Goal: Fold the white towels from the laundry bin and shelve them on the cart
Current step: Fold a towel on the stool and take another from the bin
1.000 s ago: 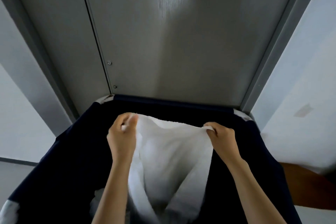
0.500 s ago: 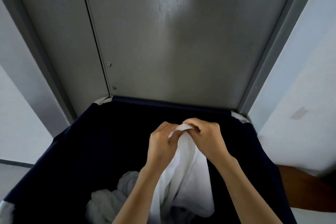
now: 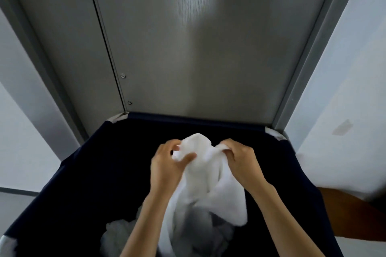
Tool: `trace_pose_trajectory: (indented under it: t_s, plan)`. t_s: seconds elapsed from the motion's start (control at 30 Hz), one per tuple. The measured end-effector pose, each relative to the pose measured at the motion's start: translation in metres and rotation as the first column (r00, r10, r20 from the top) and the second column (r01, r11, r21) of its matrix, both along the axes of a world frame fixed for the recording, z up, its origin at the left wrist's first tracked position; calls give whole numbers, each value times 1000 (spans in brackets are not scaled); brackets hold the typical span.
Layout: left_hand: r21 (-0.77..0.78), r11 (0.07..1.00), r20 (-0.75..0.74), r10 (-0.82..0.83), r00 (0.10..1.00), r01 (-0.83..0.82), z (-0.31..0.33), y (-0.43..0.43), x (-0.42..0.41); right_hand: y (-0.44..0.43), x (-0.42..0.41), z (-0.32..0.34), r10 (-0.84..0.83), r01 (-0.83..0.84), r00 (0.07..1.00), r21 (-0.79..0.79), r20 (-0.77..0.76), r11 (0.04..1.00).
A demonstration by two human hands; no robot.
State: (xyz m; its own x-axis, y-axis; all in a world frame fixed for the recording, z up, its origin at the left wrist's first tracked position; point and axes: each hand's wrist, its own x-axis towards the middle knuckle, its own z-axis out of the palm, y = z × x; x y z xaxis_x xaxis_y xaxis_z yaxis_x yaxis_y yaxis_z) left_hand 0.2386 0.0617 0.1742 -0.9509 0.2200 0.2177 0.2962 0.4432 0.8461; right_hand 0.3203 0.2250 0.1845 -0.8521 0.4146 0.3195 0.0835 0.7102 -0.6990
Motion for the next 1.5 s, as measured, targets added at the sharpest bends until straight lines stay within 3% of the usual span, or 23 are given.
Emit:
trace_pose_trajectory:
  t_s: [0.1, 0.2, 0.33, 0.47, 0.6, 0.77, 0.8, 0.83, 0.87, 0.9, 0.97, 1.07, 1.1, 1.2, 1.33, 1.43, 1.5]
  plan:
    - [-79, 980, -26, -185, 982, 182, -2, 17, 19, -13, -6, 18, 147, -128, 977, 128, -156, 983]
    - [57, 988, -22, -146, 989, 147, 0, 23, 22, -19, -9, 24, 246, -213, 952, 181, -183, 960]
    - [202, 969, 0, -147, 989, 144, 5, 23, 23, -15, -3, 13, 235, -214, 956, 129, -178, 968]
    - [333, 943, 48, 2, 999, -18, 12, 20, 21, -7, 1, 0, 142, -140, 989, 59, -29, 988]
    - [335, 937, 71, 82, 994, -102, 12, 10, -1, 8, 10, -11, -12, 15, 982, -15, 190, 1000]
    - [251, 958, 118, 113, 987, -140, -2, 6, -4, 11, 17, -14, -154, 58, 812, 185, 563, 981]
    - [229, 962, 127, 123, 984, -149, -4, 8, -3, 10, 16, -12, -118, 53, 803, 127, 584, 990]
    - [219, 963, 142, 126, 982, -155, -5, 11, -1, 7, 15, -10, -36, 65, 818, -30, 574, 997]
    - [226, 960, 167, 128, 978, -164, -5, 15, 0, 2, 14, -7, 69, 87, 842, -261, 535, 961]
    - [249, 951, 204, 133, 970, -182, -5, 19, 3, -5, 13, -4, 161, 109, 863, -489, 478, 866]
    - [296, 930, 260, 143, 955, -220, -3, 29, 11, -21, 9, 2, 236, 129, 914, -790, 329, 599]
    - [351, 921, 295, 65, 953, -171, 0, 42, 22, -37, 1, 9, 115, 61, 990, -987, 79, 150]
    - [378, 913, 312, 31, 949, -154, -2, 45, 24, -40, 0, 11, 69, 24, 997, -998, 28, 57]
    - [508, 849, 421, -96, 902, -147, -6, 42, 23, -47, -4, 13, -27, -34, 999, -996, -32, -81]
    - [537, 838, 492, -219, 843, -96, -3, 44, 33, -44, -11, 7, -267, -145, 960, -960, -79, -238]
    - [592, 800, 545, -303, 782, -102, -4, 48, 46, -38, -12, -3, -334, -177, 939, -951, -86, -252]
    - [636, 754, 533, -273, 801, -166, -10, 51, 48, -38, -12, -11, -369, -175, 927, -954, -76, -244]
